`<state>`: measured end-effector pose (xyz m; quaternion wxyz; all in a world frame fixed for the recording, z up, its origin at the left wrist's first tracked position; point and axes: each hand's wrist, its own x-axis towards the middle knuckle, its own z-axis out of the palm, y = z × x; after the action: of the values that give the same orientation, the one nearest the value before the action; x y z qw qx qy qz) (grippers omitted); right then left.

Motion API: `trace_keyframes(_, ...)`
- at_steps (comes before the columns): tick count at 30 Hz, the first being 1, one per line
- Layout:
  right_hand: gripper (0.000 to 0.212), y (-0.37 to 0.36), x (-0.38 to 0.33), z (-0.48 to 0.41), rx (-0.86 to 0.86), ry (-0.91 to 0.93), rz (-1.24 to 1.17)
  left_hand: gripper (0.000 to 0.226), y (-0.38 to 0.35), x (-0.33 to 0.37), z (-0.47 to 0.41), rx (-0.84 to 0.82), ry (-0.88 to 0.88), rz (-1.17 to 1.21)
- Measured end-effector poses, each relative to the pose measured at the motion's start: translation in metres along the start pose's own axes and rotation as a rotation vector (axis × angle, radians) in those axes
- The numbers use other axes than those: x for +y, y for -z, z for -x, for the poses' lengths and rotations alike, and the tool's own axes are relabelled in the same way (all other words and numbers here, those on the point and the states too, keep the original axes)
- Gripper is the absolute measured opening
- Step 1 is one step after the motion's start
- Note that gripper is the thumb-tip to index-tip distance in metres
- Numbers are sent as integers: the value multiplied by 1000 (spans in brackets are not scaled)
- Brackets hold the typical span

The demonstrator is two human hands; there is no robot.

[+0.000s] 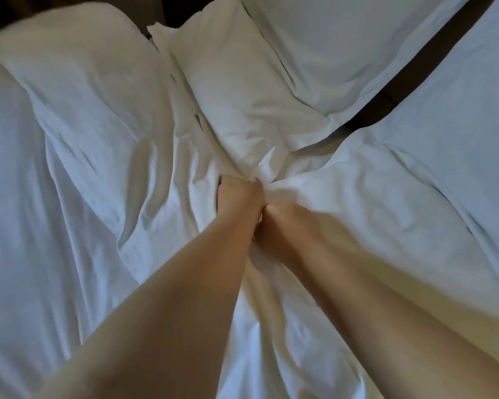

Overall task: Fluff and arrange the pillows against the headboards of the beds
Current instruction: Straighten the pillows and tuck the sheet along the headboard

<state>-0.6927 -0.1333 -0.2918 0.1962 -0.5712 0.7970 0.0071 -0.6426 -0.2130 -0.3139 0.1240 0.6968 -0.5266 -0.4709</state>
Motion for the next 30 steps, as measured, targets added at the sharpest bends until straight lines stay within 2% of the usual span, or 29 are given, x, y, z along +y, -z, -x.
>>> trace_keyframes(2,29,0,-5,-22,71,15,32,38,7,9,-25,12,-37,-39)
trace_keyframes(4,17,-6,-5,-42,150,44,74,36,10,10,-42,-30,-107,-131)
trace_keyframes(5,19,-9,-5,-54,170,40,100,36,8,11,-54,-37,-75,-86)
trace_keyframes(7,40,-18,-4,-76,132,-4,82,49,7,10,-75,-4,107,282)
trace_keyframes(9,48,-29,-4,-98,68,-65,28,64,3,-3,-91,41,126,351)
trace_keyframes(10,47,-33,-5,-107,42,-77,23,65,-1,-10,-100,80,122,357)
trace_keyframes(14,34,-47,-16,-128,23,-93,2,26,-6,-26,-115,73,35,349)
trace_keyframes(15,32,-49,-20,-131,18,-84,-12,22,-6,-26,-118,63,26,355)
trace_keyframes(20,31,-47,-33,-140,70,-119,-217,32,-8,-24,-128,21,62,366)
trace_keyframes(22,31,-50,-34,-137,101,-112,-240,28,-10,-28,-130,55,47,359)
trace_keyframes(26,27,-59,-40,-118,97,-5,-293,38,-3,-33,-127,163,101,359)
trace_keyframes(28,27,-67,-44,-110,118,31,-265,35,0,-37,-122,212,154,278)
trace_keyframes(30,28,-72,-44,-106,126,43,-249,34,6,-41,-113,227,46,109)
